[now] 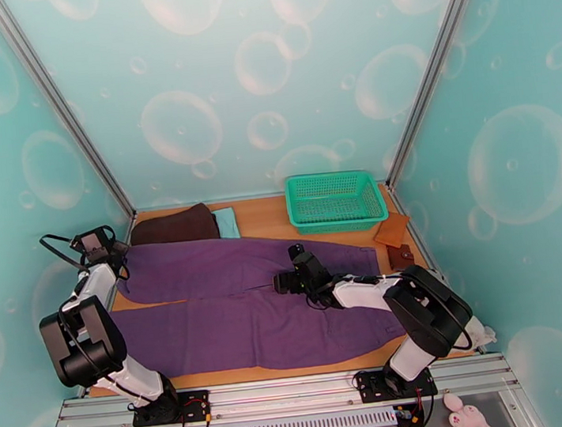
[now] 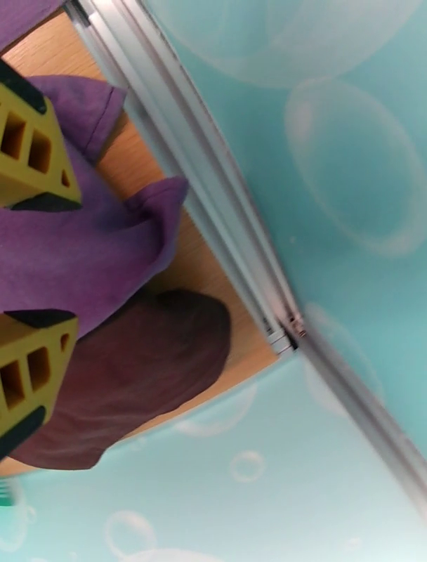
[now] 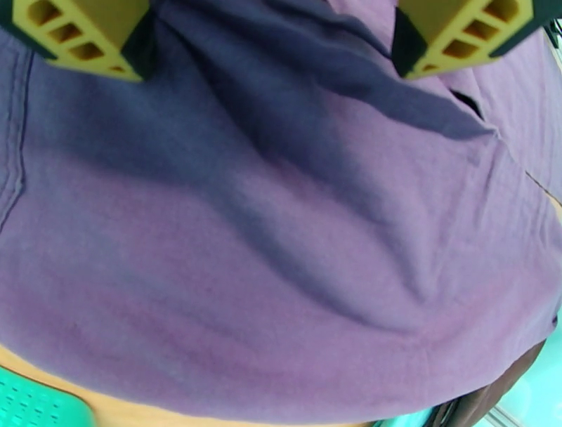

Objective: Fold and stack the trousers

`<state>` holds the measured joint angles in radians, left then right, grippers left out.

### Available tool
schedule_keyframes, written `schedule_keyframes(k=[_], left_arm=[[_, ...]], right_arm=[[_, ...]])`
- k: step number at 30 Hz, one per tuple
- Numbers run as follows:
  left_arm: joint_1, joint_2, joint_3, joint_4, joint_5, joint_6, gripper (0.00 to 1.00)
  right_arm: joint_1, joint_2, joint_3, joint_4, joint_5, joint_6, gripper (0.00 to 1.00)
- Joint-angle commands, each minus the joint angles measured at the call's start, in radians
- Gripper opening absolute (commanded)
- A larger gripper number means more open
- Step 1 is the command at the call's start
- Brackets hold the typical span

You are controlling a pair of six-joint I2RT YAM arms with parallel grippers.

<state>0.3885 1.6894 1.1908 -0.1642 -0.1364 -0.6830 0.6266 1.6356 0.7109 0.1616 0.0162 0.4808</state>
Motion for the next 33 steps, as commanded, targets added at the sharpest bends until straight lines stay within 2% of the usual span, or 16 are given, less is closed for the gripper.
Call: schedule_keyframes(k=[1,7,13,27,30,33], left_arm=[[0.020,0.103,0.116,-0.058,-0.041,-0.049,0.43],[0.030,0.232,0.216,-0.096,-0.087,-0.111,0.44],[0.046,0.312,0.230,-0.080,-0.037,-0.175,0.44],[0.050,0.424,0.239,0.018,0.042,-0.208,0.45],[0.050,0.430,0.228,0.039,0.063,-0.224,0.35],[0.053,0.394,0.188,0.060,0.054,-0.238,0.19]], right_arm=[[-0.004,0.021,-0.009,0.056,-0.025,-0.006,0.93],[-0.010,0.030,-0.018,0.049,-0.030,-0.012,0.93],[-0.013,0.037,-0.024,0.042,-0.028,-0.006,0.93],[0.009,0.061,0.007,0.000,-0.019,0.010,0.94],[0.009,0.057,0.006,-0.005,-0.014,0.013,0.94],[0.010,0.062,0.003,0.000,-0.016,0.018,0.94]])
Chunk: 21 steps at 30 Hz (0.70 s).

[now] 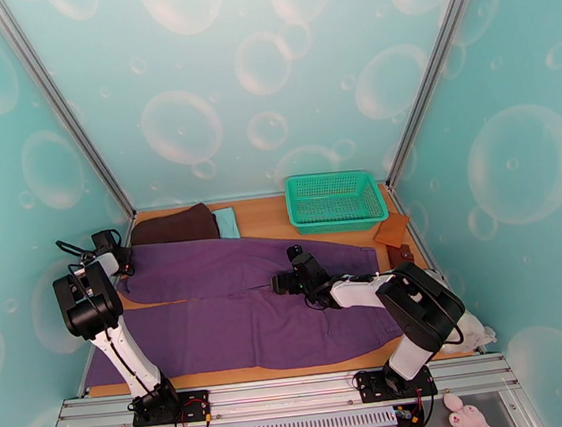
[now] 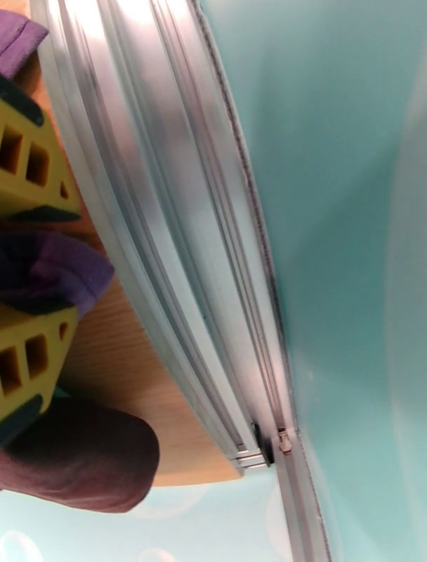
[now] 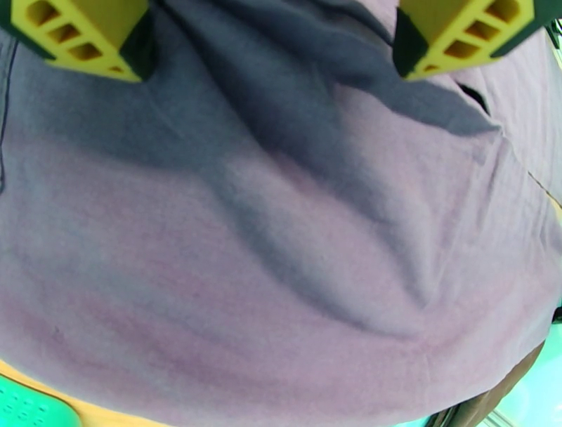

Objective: Fold and stack the trousers

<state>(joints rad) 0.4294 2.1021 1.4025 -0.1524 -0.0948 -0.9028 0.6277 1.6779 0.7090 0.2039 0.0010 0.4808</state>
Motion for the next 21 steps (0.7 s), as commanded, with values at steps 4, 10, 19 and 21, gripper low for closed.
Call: schedule_keyframes(k=[4,10,19,21], left_arm=[[0.013,-0.120,-0.087,0.072,-0.046,-0.018,0.01],[0.012,-0.270,-0.153,0.088,-0.123,0.019,0.00],[-0.025,-0.434,-0.219,0.099,-0.217,0.081,0.00],[-0.046,-0.468,-0.211,0.081,-0.263,0.104,0.00]], right_arm=[[0.013,0.031,0.009,-0.031,-0.018,0.025,0.94],[0.022,0.032,0.017,-0.025,-0.028,0.029,0.94],[0.008,0.013,-0.003,0.008,-0.054,0.070,0.94],[-0.024,0.006,-0.027,0.047,-0.086,0.111,0.94]])
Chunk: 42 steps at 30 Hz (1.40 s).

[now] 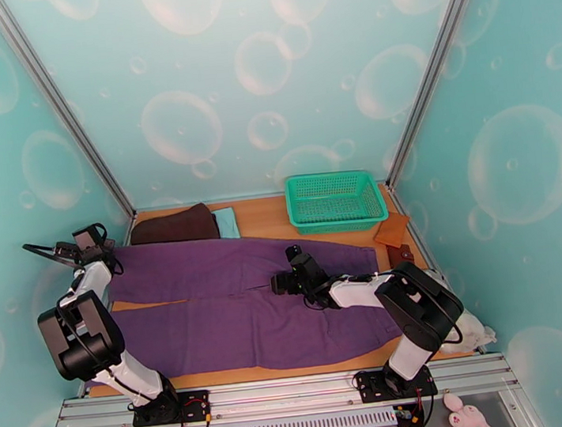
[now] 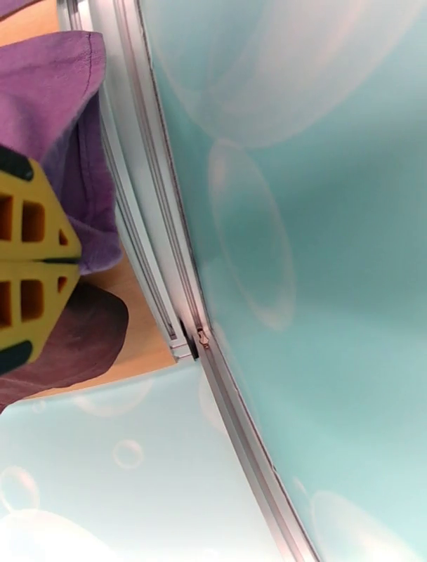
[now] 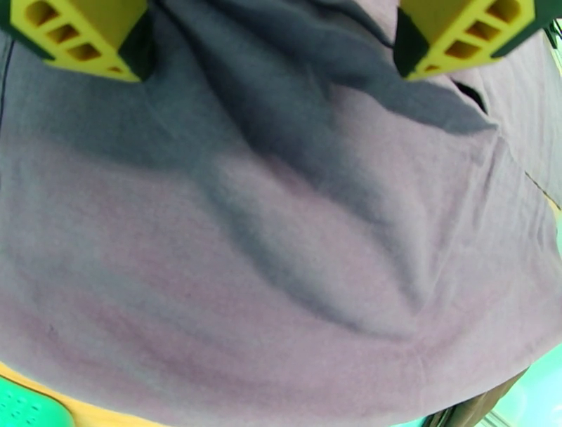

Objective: Fold and stack the trousers

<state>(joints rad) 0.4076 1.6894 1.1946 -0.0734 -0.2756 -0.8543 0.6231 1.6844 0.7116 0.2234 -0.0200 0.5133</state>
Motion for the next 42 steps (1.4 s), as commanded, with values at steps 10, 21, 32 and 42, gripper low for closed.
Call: schedule_keyframes(k=[10,21,32,42], left_arm=[[-0.046,-0.235,-0.107,-0.007,-0.106,0.075,0.00],[-0.023,-0.377,-0.253,0.029,-0.011,0.075,0.00],[-0.020,-0.409,-0.291,0.055,0.004,0.087,0.00],[-0.018,-0.394,-0.305,0.078,0.023,0.087,0.00]], right_arm=[[-0.202,-0.217,-0.118,0.030,-0.014,0.142,0.94],[-0.615,-0.247,-0.076,-0.101,0.096,0.085,0.91],[-0.688,0.018,0.194,-0.246,0.184,-0.010,0.74],[-0.717,0.140,0.299,-0.380,0.171,0.028,0.74]])
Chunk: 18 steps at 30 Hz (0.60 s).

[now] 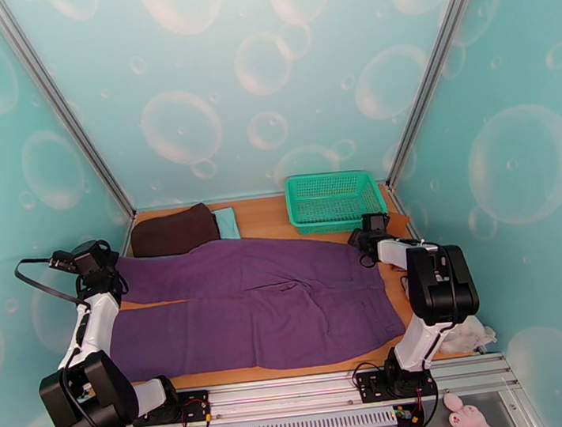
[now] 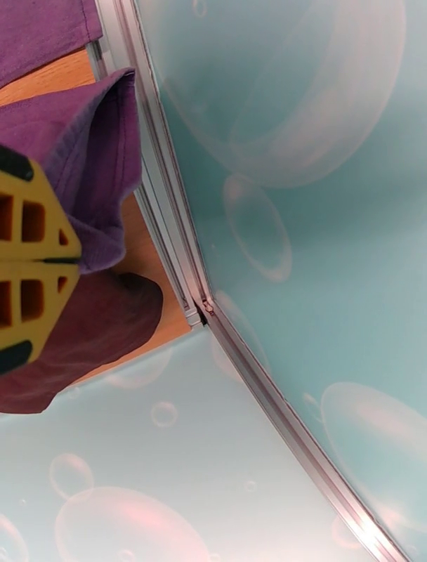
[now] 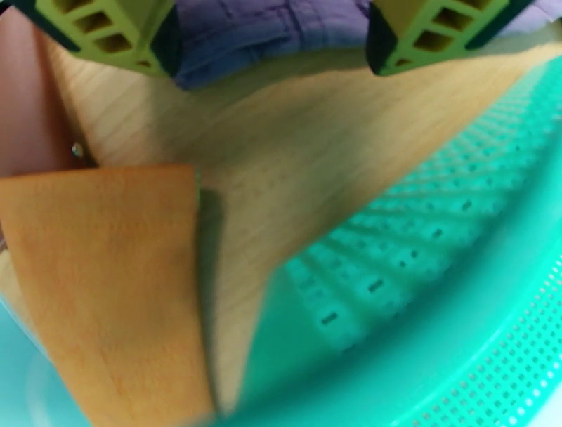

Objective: Fold and stack the trousers

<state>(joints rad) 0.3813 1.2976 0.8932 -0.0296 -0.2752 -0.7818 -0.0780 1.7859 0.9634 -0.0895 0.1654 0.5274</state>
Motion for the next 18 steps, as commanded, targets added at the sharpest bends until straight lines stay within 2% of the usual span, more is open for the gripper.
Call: schedule_keyframes(k=[1,13,18], left_arm=[[0.010,-0.004,-0.006,0.033,0.022,0.016,0.00],[0.010,-0.031,-0.013,0.038,0.021,0.016,0.00],[0.010,-0.038,-0.017,0.040,0.028,0.018,0.00]], right_arm=[[-0.023,0.048,0.053,-0.072,-0.028,0.022,0.74],[-0.027,0.060,0.064,-0.174,-0.076,0.041,0.70],[0.003,-0.014,0.047,-0.203,0.007,0.043,0.71]])
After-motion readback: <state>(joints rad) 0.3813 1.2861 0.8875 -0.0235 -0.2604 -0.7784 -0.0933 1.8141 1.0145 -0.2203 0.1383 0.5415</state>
